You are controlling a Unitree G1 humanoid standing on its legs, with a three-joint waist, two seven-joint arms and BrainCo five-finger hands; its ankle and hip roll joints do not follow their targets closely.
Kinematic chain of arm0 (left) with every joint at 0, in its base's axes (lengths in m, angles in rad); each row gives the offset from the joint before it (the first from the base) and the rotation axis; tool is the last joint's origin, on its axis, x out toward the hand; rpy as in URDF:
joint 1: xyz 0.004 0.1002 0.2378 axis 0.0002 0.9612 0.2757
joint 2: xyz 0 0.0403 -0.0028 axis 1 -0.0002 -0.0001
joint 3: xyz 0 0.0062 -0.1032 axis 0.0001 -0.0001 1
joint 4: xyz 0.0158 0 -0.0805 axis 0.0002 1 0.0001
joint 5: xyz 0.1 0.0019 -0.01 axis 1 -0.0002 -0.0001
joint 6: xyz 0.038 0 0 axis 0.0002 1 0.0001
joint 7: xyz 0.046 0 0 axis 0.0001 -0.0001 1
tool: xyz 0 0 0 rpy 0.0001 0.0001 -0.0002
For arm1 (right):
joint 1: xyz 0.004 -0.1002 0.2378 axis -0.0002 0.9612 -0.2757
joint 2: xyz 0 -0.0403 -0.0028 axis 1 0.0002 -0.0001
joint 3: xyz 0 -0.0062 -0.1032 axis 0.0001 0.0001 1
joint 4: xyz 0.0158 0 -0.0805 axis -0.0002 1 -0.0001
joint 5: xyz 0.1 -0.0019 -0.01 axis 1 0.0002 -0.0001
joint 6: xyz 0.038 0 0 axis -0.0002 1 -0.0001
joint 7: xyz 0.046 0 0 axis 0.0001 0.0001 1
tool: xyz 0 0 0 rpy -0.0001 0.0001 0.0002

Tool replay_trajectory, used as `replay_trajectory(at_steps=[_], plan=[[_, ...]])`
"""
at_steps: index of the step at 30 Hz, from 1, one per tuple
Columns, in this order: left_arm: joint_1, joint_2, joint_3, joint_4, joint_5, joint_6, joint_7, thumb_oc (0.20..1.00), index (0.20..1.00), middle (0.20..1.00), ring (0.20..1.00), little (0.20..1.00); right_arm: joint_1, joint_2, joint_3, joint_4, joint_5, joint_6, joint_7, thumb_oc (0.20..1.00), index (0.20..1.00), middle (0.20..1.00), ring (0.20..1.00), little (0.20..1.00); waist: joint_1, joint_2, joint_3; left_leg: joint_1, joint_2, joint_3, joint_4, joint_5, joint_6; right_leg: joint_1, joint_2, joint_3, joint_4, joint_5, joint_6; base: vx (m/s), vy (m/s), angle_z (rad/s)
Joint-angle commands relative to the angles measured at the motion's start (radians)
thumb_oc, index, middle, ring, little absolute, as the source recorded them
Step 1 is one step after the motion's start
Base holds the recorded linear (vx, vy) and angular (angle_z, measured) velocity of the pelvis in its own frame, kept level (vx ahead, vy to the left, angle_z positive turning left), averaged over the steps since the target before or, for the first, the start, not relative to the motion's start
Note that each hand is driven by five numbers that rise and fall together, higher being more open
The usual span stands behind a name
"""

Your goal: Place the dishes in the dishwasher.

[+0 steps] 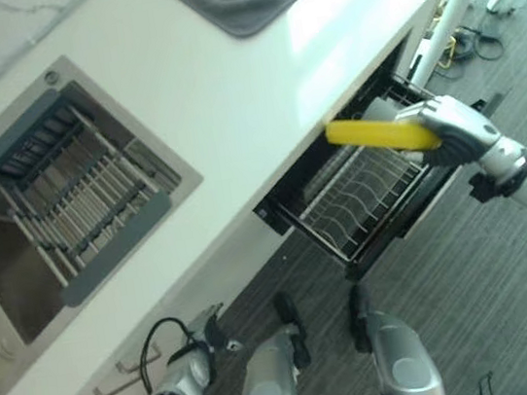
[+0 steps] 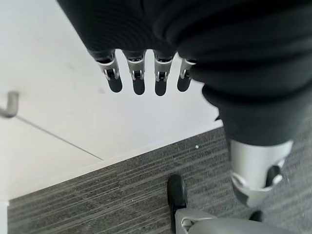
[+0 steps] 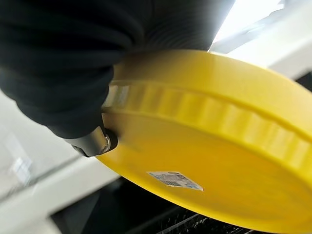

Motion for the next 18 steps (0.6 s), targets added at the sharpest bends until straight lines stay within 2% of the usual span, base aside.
replay_trajectory(at_steps=[1,4,7,11,15,18], plan=[[0.024,0.05,-0.003,-0.003,0.042,-0.027,0.042,1.0,1.0,1.0,1.0,1.0,-0.078,0.053,-0.019,-0.015,-0.076,-0.051,-0.187,0.2,0.2,0.2,0.2,0.2,0.03,-0.022,-0.039,-0.01,-0.025,-0.088,0.139,-0.156,0.002,-0.016,-0.041,-0.03,0.179,-0.126,0.041,-0.02,-0.044,0.26],[0.006,0.074,-0.011,-0.012,0.029,-0.047,0.029,1.0,1.0,1.0,1.0,1.0,-0.169,0.047,0.087,0.044,-0.167,-0.037,-0.22,0.2,0.2,0.2,0.2,0.2,0.049,-0.022,-0.025,-0.025,-0.029,-0.104,0.153,-0.159,0.008,-0.026,-0.043,-0.027,0.196,-0.129,0.044,-0.03,-0.031,0.14],[-0.019,0.082,-0.043,-0.019,0.018,-0.065,0.029,1.0,1.0,1.0,1.0,1.0,-0.232,0.048,0.156,0.093,-0.187,-0.03,-0.238,0.2,0.2,0.2,0.2,0.2,0.06,-0.025,-0.014,-0.03,-0.033,-0.115,0.159,-0.16,0.015,-0.028,-0.041,-0.025,0.203,-0.129,0.043,-0.01,-0.027,0.16],[-0.044,0.082,-0.065,-0.033,0.012,-0.082,0.021,1.0,1.0,1.0,1.0,1.0,-0.282,0.068,0.237,0.146,-0.302,0.007,-0.317,0.2,0.2,0.2,0.2,0.2,0.071,-0.021,-0.001,-0.049,-0.037,-0.13,0.168,-0.156,0.016,-0.043,-0.04,-0.023,0.216,-0.127,0.045,-0.02,-0.012,0.1],[-0.068,0.077,-0.108,-0.035,-0.009,-0.108,0.032,1.0,1.0,1.0,1.0,1.0,-0.351,0.112,0.314,0.289,-0.369,0.063,-0.44,0.2,0.2,0.2,0.2,0.2,0.089,-0.012,0.008,-0.062,-0.043,-0.145,0.175,-0.155,0.016,-0.046,-0.034,-0.024,0.21,-0.124,0.04,-0.01,-0.013,0.05],[-0.084,0.072,-0.13,-0.038,-0.005,-0.121,0.038,1.0,1.0,1.0,1.0,1.0,-0.385,0.146,0.345,0.371,-0.391,0.092,-0.48,0.2,0.2,0.2,0.2,0.2,0.099,-0.005,0.016,-0.076,-0.046,-0.156,0.184,-0.155,0.016,-0.054,-0.032,-0.025,0.216,-0.125,0.036,-0.02,-0.006,0.11]])
